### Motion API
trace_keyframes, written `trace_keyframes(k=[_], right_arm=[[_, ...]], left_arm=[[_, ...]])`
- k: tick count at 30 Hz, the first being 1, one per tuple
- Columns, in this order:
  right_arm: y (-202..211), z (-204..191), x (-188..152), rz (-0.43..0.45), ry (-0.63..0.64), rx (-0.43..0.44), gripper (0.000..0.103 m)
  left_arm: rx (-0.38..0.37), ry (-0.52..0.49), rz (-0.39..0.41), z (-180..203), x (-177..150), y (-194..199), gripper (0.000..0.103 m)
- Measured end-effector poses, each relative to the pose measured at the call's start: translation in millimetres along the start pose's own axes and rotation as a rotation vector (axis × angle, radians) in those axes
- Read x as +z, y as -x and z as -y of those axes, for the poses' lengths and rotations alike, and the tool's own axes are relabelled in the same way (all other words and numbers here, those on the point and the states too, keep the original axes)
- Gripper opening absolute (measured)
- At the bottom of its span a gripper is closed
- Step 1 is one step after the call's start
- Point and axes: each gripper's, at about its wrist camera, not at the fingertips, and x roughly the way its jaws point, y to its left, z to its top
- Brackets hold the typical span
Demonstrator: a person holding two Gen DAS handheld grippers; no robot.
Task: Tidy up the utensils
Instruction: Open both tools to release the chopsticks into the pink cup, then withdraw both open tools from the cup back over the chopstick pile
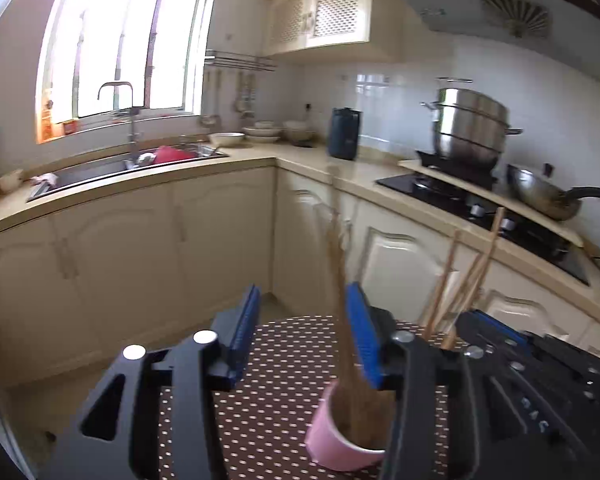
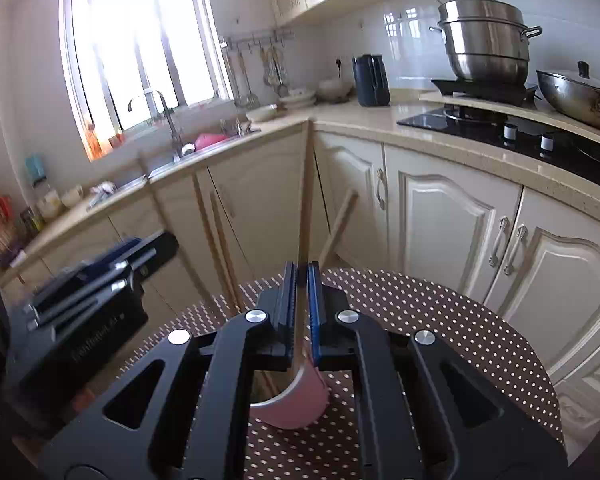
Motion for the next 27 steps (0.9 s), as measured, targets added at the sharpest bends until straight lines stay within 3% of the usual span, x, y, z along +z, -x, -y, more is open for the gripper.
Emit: trace_keyframes(k=[1,3,13,27], right_arm=[[-1,1,-3,-0.008,-0.001,-0.016,0.017],[0,5,-7,-0.008,-0.012,-0.037,0.058],[12,17,-18,-0.002,-0.024,-0.082,0.06],[31,27,-39,-0.037,-0.044,-0.114,0.073]], left_arm=[[0.0,-0.002,-0.011,-3,-3,-2,0.047],[0.001,-0.001,-0.025,-10,-7,-3,0.048],[0.007,-0.028,-0.041,-13,-24,12,0.054],[0.016,-0.021,-0.071,-19,-43,34,0.061]])
